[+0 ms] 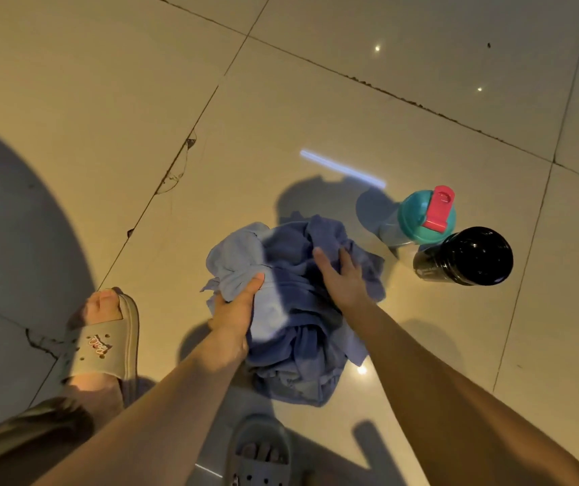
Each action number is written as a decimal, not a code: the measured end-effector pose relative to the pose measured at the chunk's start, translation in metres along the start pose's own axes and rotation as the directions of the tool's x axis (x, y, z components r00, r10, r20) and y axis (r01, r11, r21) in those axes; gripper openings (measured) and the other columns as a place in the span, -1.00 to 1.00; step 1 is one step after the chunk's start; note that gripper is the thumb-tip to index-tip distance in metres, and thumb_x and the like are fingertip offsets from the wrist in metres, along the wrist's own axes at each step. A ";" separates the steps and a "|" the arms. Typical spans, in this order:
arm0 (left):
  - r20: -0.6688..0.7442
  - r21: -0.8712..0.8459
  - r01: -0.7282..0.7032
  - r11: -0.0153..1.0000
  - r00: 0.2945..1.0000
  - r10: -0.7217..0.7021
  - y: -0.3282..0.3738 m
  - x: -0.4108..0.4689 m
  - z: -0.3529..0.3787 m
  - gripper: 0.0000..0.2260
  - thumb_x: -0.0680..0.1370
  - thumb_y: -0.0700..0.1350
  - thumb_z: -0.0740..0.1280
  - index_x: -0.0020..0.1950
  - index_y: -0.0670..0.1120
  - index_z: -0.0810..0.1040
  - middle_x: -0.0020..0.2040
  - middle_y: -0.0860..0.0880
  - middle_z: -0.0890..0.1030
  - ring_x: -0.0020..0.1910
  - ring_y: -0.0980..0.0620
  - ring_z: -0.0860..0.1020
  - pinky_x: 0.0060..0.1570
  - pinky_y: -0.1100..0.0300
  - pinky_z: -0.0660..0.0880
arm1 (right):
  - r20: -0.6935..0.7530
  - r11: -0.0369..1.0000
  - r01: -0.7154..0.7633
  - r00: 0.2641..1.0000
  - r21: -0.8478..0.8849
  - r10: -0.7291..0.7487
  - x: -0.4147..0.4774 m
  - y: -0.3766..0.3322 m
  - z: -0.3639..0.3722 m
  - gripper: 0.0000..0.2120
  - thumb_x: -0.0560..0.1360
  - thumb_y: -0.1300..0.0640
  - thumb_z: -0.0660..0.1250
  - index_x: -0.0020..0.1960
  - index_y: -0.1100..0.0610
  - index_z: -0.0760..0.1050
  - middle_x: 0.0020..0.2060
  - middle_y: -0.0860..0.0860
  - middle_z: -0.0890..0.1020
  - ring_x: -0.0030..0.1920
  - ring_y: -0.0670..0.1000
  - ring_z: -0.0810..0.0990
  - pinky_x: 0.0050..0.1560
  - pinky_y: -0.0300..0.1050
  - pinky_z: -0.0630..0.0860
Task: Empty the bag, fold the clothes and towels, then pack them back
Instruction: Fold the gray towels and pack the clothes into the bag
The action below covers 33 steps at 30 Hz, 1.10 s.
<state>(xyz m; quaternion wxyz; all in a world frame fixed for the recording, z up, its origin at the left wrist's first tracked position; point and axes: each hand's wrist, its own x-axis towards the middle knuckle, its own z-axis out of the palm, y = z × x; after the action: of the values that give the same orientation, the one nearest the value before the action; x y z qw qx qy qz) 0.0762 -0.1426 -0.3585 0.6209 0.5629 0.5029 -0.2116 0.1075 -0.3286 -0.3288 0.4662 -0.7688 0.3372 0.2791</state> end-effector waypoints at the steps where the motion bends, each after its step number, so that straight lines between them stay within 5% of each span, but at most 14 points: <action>1: 0.026 -0.049 0.018 0.999 1.000 -0.017 0.000 -0.002 0.006 -0.39 0.41 0.16 0.59 0.36 0.09 0.40 0.29 -0.05 0.56 0.26 -0.14 0.57 0.34 -0.13 0.49 | 0.059 0.999 -0.003 0.998 0.050 0.000 -0.005 -0.005 0.009 -0.08 0.45 -0.53 0.20 0.63 -0.04 0.15 0.58 0.08 0.24 0.56 0.21 0.23 0.54 0.08 0.21; 4: 0.246 -0.181 0.092 0.979 0.968 -0.045 -0.008 0.004 0.014 -0.13 0.25 0.32 0.64 0.46 0.04 0.47 0.27 -0.06 0.66 0.19 -0.15 0.66 0.19 -0.12 0.59 | 0.238 0.982 -0.018 0.971 0.187 -0.028 -0.019 -0.017 0.031 -0.30 0.61 -0.29 0.19 0.63 0.04 0.16 0.49 0.05 0.37 0.47 0.12 0.37 0.30 -0.18 0.29; 7: 0.235 -0.255 0.015 0.967 0.971 0.047 0.007 -0.021 0.005 -0.13 0.15 0.31 0.68 0.39 0.03 0.54 0.16 0.00 0.71 0.08 -0.04 0.71 -0.02 0.06 0.67 | 0.284 0.964 -0.013 0.957 0.265 -0.065 -0.028 -0.018 0.035 -0.32 0.58 -0.31 0.25 0.59 -0.01 0.24 0.39 -0.02 0.47 0.34 0.05 0.49 0.39 -0.05 0.40; 11: 0.222 -0.255 -0.084 0.963 0.965 0.143 0.034 -0.073 -0.012 -0.23 0.21 0.16 0.69 0.36 -0.03 0.57 0.14 -0.12 0.72 0.05 -0.14 0.71 0.00 -0.05 0.68 | 0.276 0.938 0.013 0.954 0.347 -0.115 -0.063 -0.026 0.025 -0.46 0.59 -0.21 0.32 0.50 -0.07 0.36 0.31 0.03 0.56 0.26 0.08 0.59 0.33 0.11 0.53; 16: 0.175 -0.244 -0.185 0.952 0.957 0.230 0.075 -0.147 -0.039 -0.21 0.21 0.15 0.66 0.39 0.02 0.54 0.15 -0.03 0.71 0.06 -0.05 0.71 -0.07 0.07 0.66 | 0.310 0.929 0.164 0.911 0.332 -0.272 -0.130 -0.071 -0.006 -0.67 0.68 0.03 0.25 0.43 -0.03 0.35 0.20 0.01 0.61 0.08 -0.09 0.61 -0.14 -0.42 0.55; 18: 0.167 -0.290 -0.219 0.932 0.947 0.274 0.094 -0.183 -0.055 -0.25 0.26 0.08 0.61 0.41 -0.06 0.52 0.17 -0.07 0.70 0.06 -0.05 0.71 -0.12 0.12 0.67 | 0.330 0.930 0.242 0.885 0.278 -0.329 -0.158 -0.095 -0.013 -0.76 0.69 0.08 0.24 0.35 0.01 0.37 0.19 -0.03 0.58 0.14 -0.07 0.57 0.02 -0.40 0.50; 21: 0.144 -0.348 -0.272 0.897 0.930 0.338 0.120 -0.244 -0.084 -0.53 0.44 -0.07 0.57 0.30 -0.09 0.56 0.06 -0.13 0.73 -0.06 -0.03 0.74 -0.20 0.14 0.67 | 0.367 0.903 0.311 0.836 0.295 -0.408 -0.211 -0.130 -0.021 -0.40 0.54 -0.16 0.40 0.51 -0.01 0.35 0.36 -0.07 0.51 0.34 0.03 0.51 0.38 -0.04 0.48; 24: 0.131 -0.377 -0.342 0.861 0.900 0.416 0.137 -0.293 -0.112 -0.48 0.48 -0.03 0.56 0.39 -0.11 0.52 0.11 -0.19 0.71 0.02 -0.16 0.72 -0.07 -0.04 0.69 | 0.422 0.875 0.317 0.781 0.366 -0.460 -0.264 -0.159 -0.028 -0.05 0.27 -0.35 0.45 0.58 -0.13 0.24 0.43 -0.02 0.49 0.34 0.08 0.56 0.32 0.16 0.54; 27: 0.065 -0.407 -0.429 0.806 0.867 0.494 0.154 -0.351 -0.145 -0.22 0.36 0.02 0.65 0.51 -0.08 0.41 0.19 -0.22 0.68 0.06 -0.23 0.70 0.01 -0.16 0.66 | 0.428 0.836 0.396 0.726 0.379 -0.538 -0.329 -0.192 -0.039 -0.06 0.36 -0.31 0.44 0.62 -0.09 0.14 0.50 0.03 0.41 0.35 0.13 0.54 0.28 0.19 0.57; 33: -0.079 -0.448 -0.600 0.663 0.765 0.639 0.188 -0.465 -0.206 -0.05 0.18 0.09 0.72 0.50 0.01 0.41 0.22 -0.23 0.65 0.01 -0.25 0.71 -0.08 -0.18 0.67 | 0.414 0.721 0.534 0.592 0.441 -0.691 -0.452 -0.241 -0.053 -0.01 0.31 -0.32 0.45 0.62 -0.09 0.13 0.54 0.06 0.34 0.39 0.19 0.50 0.29 0.23 0.55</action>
<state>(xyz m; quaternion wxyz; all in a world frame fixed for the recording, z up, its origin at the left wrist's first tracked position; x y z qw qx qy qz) -0.0354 -0.0439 0.1631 0.7883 0.5319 0.2890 0.1100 0.0228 -0.1785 0.1568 0.7100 -0.6511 -0.0663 0.2600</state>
